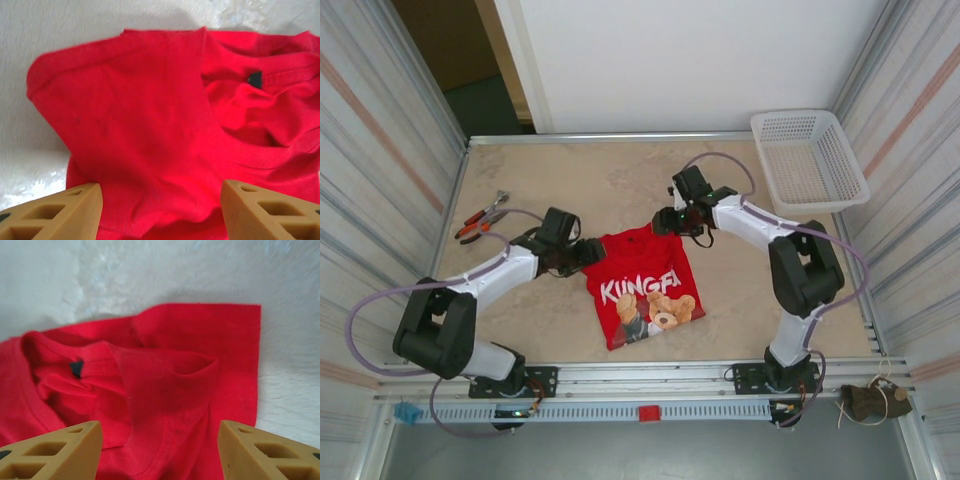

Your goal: Fold the inside-out t-shirt

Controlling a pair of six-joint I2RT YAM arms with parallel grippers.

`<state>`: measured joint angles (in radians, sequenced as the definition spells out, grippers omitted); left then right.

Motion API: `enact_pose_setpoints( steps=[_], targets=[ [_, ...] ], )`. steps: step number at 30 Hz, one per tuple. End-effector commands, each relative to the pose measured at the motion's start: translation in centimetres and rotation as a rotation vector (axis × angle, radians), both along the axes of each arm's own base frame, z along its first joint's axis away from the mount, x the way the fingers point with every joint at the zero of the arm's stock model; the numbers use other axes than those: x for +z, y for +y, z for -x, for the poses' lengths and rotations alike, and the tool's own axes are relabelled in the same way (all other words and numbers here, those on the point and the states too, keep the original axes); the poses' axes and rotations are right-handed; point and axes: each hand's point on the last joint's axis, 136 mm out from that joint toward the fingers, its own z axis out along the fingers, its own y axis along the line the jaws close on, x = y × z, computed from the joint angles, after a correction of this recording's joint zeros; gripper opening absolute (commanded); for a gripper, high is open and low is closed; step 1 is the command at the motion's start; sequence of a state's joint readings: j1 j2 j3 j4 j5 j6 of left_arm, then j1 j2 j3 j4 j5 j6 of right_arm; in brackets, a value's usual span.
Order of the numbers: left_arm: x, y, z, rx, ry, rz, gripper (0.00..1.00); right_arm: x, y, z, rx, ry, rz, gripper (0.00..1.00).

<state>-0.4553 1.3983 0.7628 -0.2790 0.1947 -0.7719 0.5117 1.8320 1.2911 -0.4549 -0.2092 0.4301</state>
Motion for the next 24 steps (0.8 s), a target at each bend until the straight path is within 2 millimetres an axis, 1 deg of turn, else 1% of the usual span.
enact_pose_setpoints(
  steps=[1, 3, 5, 6, 7, 10, 11, 14, 16, 17, 20, 24],
  targets=[
    [3.9, -2.3, -0.7, -0.003, -0.155, 0.039, 0.64, -0.1, 1.3, -0.4, 0.070, -0.011, -0.029, 0.58],
    [4.1, -3.8, 0.5, -0.070, -0.161, 0.022, 0.64, -0.7, 1.4, -0.8, 0.069, -0.001, -0.025, 0.54],
    [4.0, -5.6, 2.0, -0.159, -0.160, 0.000, 0.64, -1.0, 1.4, -1.3, 0.064, 0.003, -0.026, 0.45],
    [3.8, -6.4, 2.7, -0.200, -0.157, -0.013, 0.64, -1.0, 1.4, -1.4, 0.062, 0.003, -0.028, 0.39],
    [3.4, -7.3, 3.6, -0.243, -0.150, -0.030, 0.64, -1.0, 1.5, -1.6, 0.062, 0.002, -0.033, 0.30],
    [2.7, -10.5, 6.3, -0.401, -0.165, -0.041, 0.64, -0.6, 1.1, -2.1, 0.046, 0.004, -0.051, 0.06],
    [2.3, -11.7, 7.1, -0.461, -0.164, -0.038, 0.64, -0.3, 0.8, -2.4, 0.037, -0.003, -0.056, 0.00],
    [1.0, -14.3, 9.3, -0.589, -0.144, -0.022, 0.64, 1.0, -0.2, -3.1, -0.004, -0.017, -0.076, 0.00],
    [0.0, -15.1, 10.2, -0.635, -0.123, -0.028, 0.64, 2.2, -1.3, -3.6, -0.045, -0.039, -0.084, 0.00],
    [-0.5, -15.2, 10.6, -0.658, -0.113, -0.032, 0.64, 2.8, -1.7, -3.8, -0.066, -0.048, -0.091, 0.00],
    [-2.2, -15.0, 11.5, -0.691, -0.059, -0.050, 0.63, 3.7, -2.8, -4.6, -0.117, -0.066, -0.099, 0.00],
    [-4.0, -14.4, 12.6, -0.733, -0.006, -0.070, 0.63, 3.6, -3.5, -6.7, -0.179, -0.067, -0.117, 0.00]
  ],
)
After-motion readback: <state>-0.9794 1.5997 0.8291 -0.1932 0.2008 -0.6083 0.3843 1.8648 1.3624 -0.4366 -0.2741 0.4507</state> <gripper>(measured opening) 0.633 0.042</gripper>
